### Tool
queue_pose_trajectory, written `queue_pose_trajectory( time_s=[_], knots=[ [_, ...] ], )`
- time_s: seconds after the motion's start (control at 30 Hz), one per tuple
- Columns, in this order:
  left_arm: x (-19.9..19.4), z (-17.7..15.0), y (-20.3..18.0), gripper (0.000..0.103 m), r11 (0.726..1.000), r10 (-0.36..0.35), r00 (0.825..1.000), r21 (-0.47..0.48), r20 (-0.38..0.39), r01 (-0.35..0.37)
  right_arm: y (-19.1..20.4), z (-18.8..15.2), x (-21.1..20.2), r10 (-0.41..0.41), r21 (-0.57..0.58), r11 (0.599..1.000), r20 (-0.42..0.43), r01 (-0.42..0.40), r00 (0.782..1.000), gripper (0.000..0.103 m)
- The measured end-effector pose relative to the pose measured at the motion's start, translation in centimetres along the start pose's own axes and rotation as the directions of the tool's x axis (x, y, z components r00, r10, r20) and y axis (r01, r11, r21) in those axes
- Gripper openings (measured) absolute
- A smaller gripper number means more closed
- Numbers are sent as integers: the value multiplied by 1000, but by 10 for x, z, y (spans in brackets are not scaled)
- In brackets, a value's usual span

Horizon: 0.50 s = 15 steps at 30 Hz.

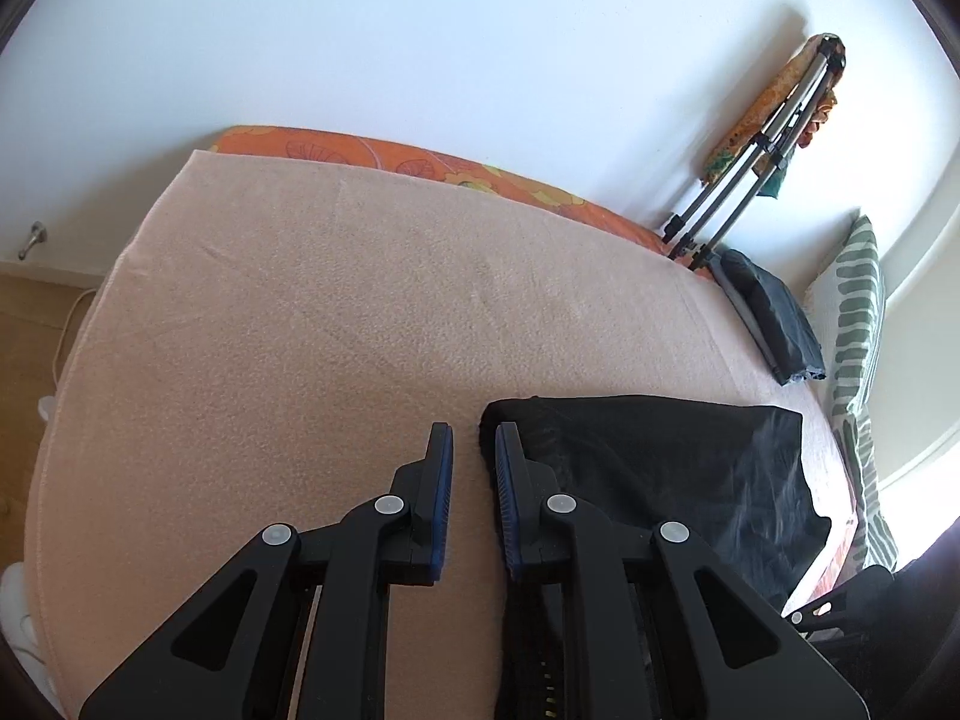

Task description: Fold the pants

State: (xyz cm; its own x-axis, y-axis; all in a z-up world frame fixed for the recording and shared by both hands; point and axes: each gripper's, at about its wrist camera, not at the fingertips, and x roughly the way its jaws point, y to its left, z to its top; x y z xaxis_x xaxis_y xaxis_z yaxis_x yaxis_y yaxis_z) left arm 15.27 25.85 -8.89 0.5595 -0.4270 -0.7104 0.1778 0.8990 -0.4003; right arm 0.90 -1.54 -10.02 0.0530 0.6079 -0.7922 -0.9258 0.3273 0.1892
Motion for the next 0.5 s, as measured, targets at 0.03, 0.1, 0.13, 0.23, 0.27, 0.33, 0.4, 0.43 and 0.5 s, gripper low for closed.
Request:
queue_pose_trajectory(
  time_s=[0.03, 0.1, 0.13, 0.23, 0.27, 0.33, 0.4, 0.43, 0.5],
  knots=[
    [5, 1, -12, 14, 999, -16, 1000, 29, -8, 16, -3, -4, -10, -19, 27, 999, 14, 19, 1000, 32],
    [18, 1, -34, 14, 996, -27, 999, 85, -40, 30, -25, -18, -36, -71, 114, 991, 36, 66, 997, 32],
    [25, -1, -43, 14, 994, -33, 998, 101, -57, 38, -38, -28, -51, -111, 163, 981, 48, 102, 993, 32],
    [37, -14, -56, 14, 990, -24, 993, 136, -117, 40, -77, -60, -90, -224, 296, 934, 42, 202, 974, 33],
    [37, -19, -58, 14, 988, -4, 992, 151, -127, 23, -88, -70, -102, -254, 335, 914, 32, 229, 967, 35],
    [30, -32, -58, 14, 985, 29, 990, 170, -138, -5, -104, -92, -121, -321, 387, 873, 4, 295, 947, 35],
    [17, -46, -61, 14, 983, 35, 990, 183, -138, -10, -118, -113, -137, -376, 423, 838, -15, 346, 927, 35],
    [11, -54, -64, 14, 980, 30, 989, 197, -142, -1, -128, -123, -145, -399, 440, 819, -26, 369, 917, 35],
    [4, -71, -69, 14, 969, 63, 986, 247, -154, -23, -145, -141, -155, -421, 482, 783, -53, 393, 905, 36]
  ],
)
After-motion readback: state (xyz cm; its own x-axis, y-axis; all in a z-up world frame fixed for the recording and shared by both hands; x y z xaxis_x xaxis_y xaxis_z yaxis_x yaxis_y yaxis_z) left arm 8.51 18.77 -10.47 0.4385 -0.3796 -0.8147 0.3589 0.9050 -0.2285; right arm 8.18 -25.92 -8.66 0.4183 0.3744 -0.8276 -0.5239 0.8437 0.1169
